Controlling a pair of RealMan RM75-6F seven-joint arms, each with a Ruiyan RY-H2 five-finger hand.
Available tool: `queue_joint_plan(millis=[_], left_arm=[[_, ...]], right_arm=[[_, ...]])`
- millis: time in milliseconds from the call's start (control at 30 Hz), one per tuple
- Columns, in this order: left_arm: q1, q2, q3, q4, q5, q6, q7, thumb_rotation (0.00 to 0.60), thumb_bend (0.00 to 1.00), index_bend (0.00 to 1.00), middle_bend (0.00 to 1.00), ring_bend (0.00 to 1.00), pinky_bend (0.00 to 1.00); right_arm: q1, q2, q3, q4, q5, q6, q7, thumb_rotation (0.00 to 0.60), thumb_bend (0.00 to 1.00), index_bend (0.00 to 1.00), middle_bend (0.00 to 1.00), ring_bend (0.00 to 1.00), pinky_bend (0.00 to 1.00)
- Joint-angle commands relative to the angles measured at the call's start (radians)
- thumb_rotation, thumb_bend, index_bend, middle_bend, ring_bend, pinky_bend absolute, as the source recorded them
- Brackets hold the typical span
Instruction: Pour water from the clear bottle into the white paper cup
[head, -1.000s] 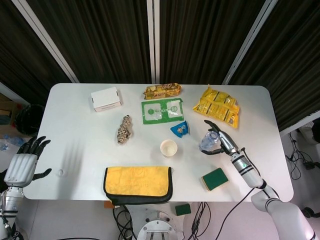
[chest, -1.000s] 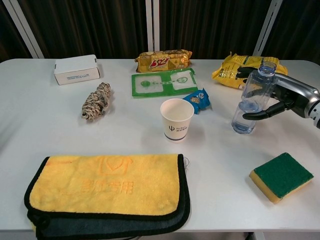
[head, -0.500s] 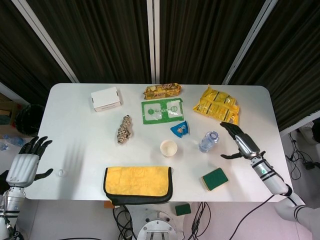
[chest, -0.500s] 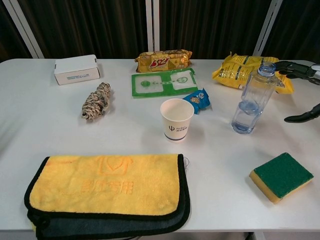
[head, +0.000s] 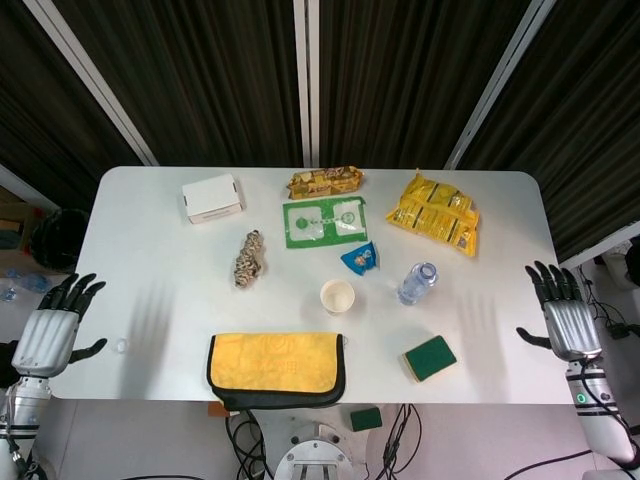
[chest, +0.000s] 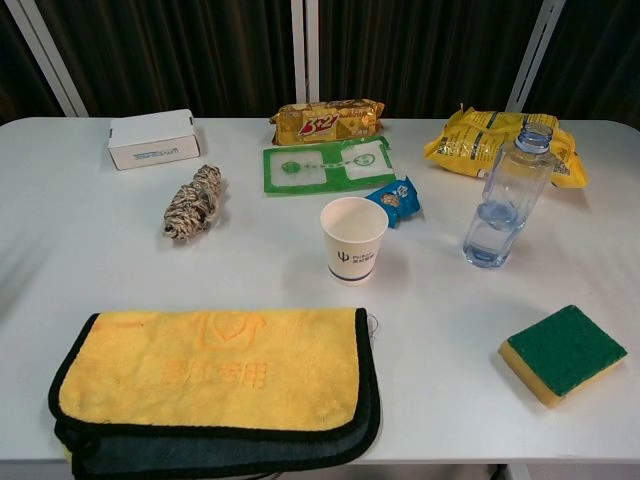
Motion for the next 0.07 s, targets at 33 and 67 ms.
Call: queue_joint_plan(millis=[33,67], left_arm=[[0.004,-0.002,0.0,0.003,0.005,0.011,-0.002,0.6,0.1,0.17,0.12,0.06,0.18],[0.006,-0.003,0.0,0.005,0.006,0.016,-0.003,0.6,0.1,0.17,0.12,0.06,0.18]], right_arm=[[-0.071,0.002,0.014,-0.015,0.003,0.084,-0.042,0.6,0.01,0.0,0.0,0.0,0.0],[-0.077,0.004,0.017,-0.016,0.001,0.091,-0.041,0.6,0.01,0.0,0.0,0.0,0.0]])
